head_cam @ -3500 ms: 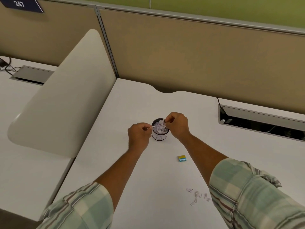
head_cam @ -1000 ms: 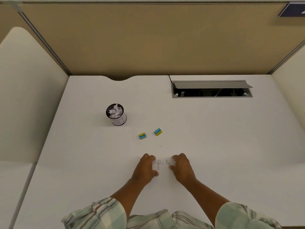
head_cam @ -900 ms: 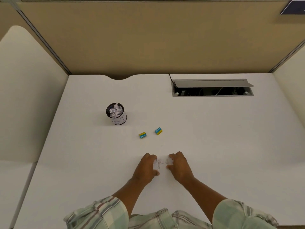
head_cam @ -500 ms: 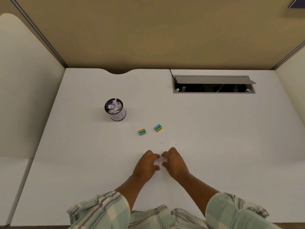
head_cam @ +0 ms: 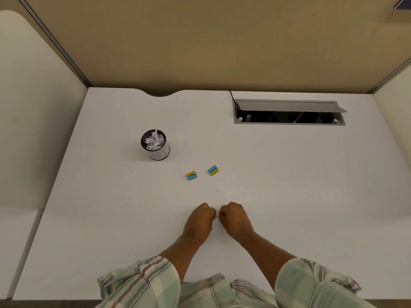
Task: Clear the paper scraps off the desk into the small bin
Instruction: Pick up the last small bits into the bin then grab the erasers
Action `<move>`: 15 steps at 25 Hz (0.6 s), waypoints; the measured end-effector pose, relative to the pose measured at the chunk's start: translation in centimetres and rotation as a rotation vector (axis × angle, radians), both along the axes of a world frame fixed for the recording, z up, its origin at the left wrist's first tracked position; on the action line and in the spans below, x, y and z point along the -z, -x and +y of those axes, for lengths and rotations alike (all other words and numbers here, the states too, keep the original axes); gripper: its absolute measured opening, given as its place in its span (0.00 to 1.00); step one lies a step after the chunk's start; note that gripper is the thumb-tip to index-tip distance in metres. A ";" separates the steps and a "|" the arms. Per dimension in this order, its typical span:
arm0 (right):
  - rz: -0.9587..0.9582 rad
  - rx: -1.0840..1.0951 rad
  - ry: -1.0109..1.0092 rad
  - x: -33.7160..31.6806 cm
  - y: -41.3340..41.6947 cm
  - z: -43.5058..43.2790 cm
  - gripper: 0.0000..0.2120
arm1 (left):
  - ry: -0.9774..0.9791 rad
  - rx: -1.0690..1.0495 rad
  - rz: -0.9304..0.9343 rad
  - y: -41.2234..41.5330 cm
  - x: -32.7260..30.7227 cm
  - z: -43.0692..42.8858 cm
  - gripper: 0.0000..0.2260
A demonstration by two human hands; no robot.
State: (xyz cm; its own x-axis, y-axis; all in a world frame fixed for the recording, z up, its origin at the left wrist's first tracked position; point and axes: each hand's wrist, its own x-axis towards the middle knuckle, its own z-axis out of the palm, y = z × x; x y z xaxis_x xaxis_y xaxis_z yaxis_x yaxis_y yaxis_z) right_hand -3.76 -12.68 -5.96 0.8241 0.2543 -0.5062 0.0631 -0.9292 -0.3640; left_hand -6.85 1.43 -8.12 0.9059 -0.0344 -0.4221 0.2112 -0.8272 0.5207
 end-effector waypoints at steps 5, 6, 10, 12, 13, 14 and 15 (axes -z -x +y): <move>0.100 0.343 -0.206 -0.1 -0.2 -1.7 0.06 | 0.057 -0.104 0.031 -0.3 -0.8 1.7 0.07; 0.135 0.461 -0.278 -0.3 -0.2 -2.1 0.06 | 0.089 -0.157 0.023 -0.2 -0.9 2.3 0.06; 0.274 0.843 -0.643 -1.5 -0.7 -2.4 0.04 | 0.211 -0.358 -0.004 0.0 -2.0 4.8 0.06; 0.323 0.927 -0.794 -2.5 -1.6 -1.8 0.07 | 0.289 -0.467 0.004 -0.2 -2.6 6.3 0.06; 0.341 0.952 -0.855 -3.2 -2.1 -1.2 0.08 | 0.339 -0.535 0.006 -0.3 -2.9 7.0 0.05; 0.357 0.976 -0.912 -3.9 -2.8 -0.6 0.08 | 0.384 -0.596 0.001 -0.5 -3.3 7.8 0.06; 0.373 0.996 -0.964 -4.7 -3.5 0.3 0.08 | 0.423 -0.645 -0.014 -0.8 -3.7 8.7 0.06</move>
